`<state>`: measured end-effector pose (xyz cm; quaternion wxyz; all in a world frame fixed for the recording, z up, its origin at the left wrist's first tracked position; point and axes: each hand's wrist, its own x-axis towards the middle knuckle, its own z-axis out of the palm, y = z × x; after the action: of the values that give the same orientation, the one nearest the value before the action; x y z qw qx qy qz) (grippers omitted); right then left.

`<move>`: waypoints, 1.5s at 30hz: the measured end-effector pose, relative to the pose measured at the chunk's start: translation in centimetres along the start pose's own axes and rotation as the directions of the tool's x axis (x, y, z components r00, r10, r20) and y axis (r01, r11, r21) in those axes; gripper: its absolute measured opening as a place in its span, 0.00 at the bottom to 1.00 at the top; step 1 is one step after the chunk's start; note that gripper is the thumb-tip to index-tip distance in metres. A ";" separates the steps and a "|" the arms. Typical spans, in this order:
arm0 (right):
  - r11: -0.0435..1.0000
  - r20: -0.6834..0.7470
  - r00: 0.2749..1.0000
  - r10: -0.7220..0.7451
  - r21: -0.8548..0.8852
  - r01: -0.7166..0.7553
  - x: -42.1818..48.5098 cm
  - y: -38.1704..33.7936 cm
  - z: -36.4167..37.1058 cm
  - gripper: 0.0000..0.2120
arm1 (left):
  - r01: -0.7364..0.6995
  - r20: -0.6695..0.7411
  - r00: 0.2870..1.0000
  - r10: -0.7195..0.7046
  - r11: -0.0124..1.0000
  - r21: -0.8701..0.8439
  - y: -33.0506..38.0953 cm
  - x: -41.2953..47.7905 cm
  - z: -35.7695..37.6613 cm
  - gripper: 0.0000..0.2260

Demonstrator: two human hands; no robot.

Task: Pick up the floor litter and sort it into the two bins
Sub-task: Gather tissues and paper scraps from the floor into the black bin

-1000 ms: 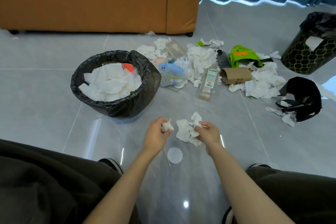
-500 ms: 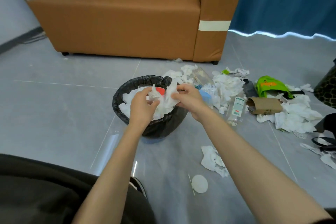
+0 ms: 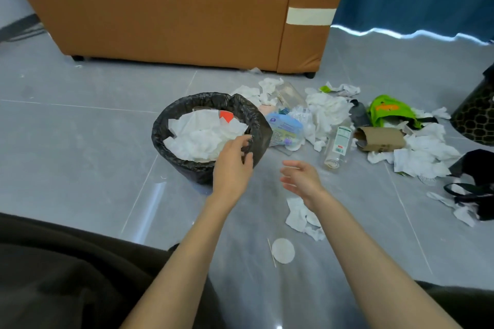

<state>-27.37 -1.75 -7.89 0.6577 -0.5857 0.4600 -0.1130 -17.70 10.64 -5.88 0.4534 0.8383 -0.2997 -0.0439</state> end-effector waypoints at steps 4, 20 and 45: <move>0.980 -0.022 0.989 0.145 -0.132 -0.146 -0.6 5.9 -2.9 0.13 | 0.000 0.152 0.988 -0.002 1.000 0.012 -0.8 -2.8 4.4 0.17; 0.618 0.167 0.984 0.063 -0.781 0.093 -3.3 16.3 -3.2 0.29 | -0.128 0.659 0.714 -0.235 0.882 0.453 -9.5 -12.6 9.8 0.21; 0.976 -0.185 0.976 0.117 0.205 -0.078 -0.3 4.9 -2.1 0.07 | 0.320 0.259 0.917 -0.304 0.947 -0.020 -4.4 -4.6 6.8 0.04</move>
<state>-30.98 -1.53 -11.86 0.6687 -0.4804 0.5374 -0.1823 -21.80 9.95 -14.19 0.4244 0.8484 -0.2160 -0.2311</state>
